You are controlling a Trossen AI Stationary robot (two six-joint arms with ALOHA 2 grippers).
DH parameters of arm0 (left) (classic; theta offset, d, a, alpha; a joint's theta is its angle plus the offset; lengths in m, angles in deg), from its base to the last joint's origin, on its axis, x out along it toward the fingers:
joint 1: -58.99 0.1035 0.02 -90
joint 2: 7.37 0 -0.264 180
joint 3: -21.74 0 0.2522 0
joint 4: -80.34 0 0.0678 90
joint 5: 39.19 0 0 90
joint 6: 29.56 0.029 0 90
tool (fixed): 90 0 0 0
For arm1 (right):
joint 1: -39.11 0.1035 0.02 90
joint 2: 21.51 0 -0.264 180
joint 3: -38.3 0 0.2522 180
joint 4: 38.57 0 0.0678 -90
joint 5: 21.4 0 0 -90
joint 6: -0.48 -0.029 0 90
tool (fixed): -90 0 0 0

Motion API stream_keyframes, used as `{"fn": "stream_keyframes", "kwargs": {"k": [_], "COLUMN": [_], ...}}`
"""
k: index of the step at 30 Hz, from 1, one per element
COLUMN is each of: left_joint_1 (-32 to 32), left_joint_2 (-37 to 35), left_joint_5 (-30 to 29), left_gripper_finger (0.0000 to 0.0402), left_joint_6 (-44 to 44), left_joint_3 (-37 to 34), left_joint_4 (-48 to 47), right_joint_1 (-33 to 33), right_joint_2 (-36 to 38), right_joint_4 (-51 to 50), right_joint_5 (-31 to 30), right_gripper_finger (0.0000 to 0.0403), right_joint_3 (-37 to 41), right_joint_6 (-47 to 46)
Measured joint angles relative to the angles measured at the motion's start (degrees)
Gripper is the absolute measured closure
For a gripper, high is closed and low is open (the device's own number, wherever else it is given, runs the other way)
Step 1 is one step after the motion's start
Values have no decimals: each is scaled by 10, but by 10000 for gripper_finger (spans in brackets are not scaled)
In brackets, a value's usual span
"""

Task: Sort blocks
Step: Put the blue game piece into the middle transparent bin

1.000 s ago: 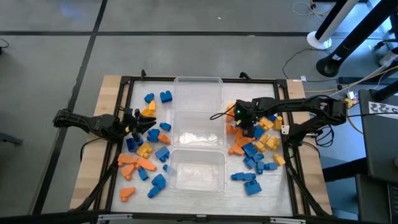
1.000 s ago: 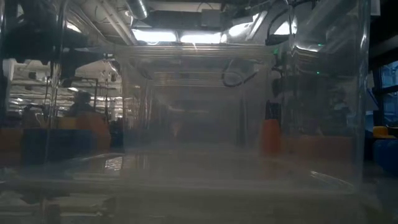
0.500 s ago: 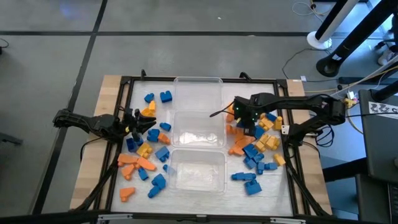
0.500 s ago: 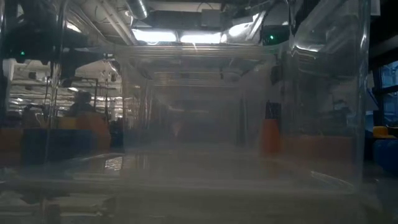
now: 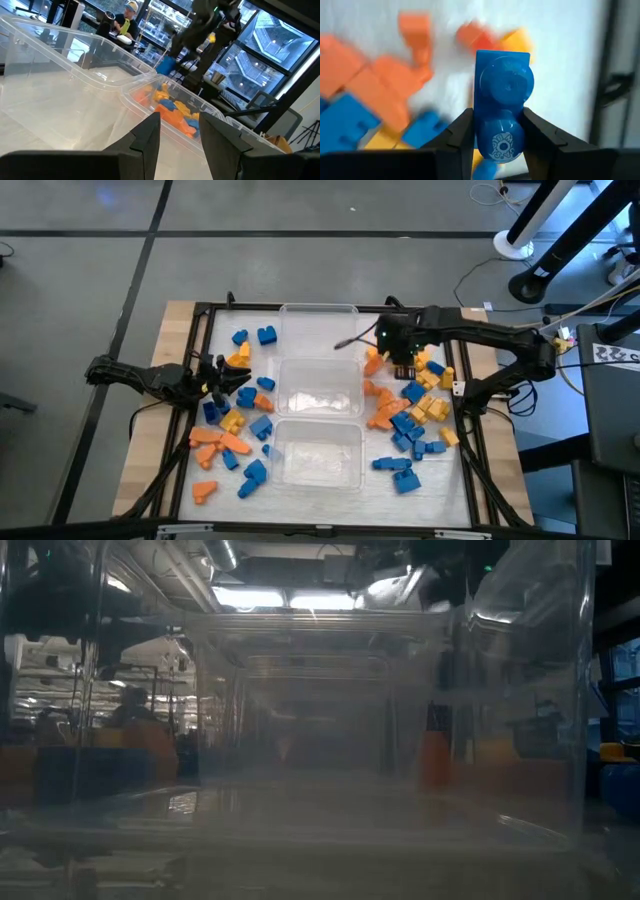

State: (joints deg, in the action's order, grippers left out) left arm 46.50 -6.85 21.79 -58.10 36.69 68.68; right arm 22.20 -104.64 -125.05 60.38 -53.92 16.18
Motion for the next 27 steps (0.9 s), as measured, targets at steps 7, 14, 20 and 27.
{"fn": "stream_keyframes", "kwargs": {"k": [7, 14, 20, 27], "left_joint_1": [0, 0, 0, 0], "left_joint_2": [0, 0, 0, 0], "left_joint_5": [-2, -2, -2, -2], "left_gripper_finger": [277, 277, 277, 277], "left_joint_6": [18, 15, 8, -23], "left_joint_3": [0, 0, 0, 0], "left_joint_4": [1, 1, 1, 2], "right_joint_1": [0, 0, 0, 0], "right_joint_2": [0, -41, -96, -134], "right_joint_4": [175, 347, 381, 388], "right_joint_5": [-24, -12, -12, -12], "right_gripper_finger": [273, 272, 261, 236], "right_joint_3": [-47, -36, -35, -35], "right_joint_6": [45, 96, 105, 106]}}
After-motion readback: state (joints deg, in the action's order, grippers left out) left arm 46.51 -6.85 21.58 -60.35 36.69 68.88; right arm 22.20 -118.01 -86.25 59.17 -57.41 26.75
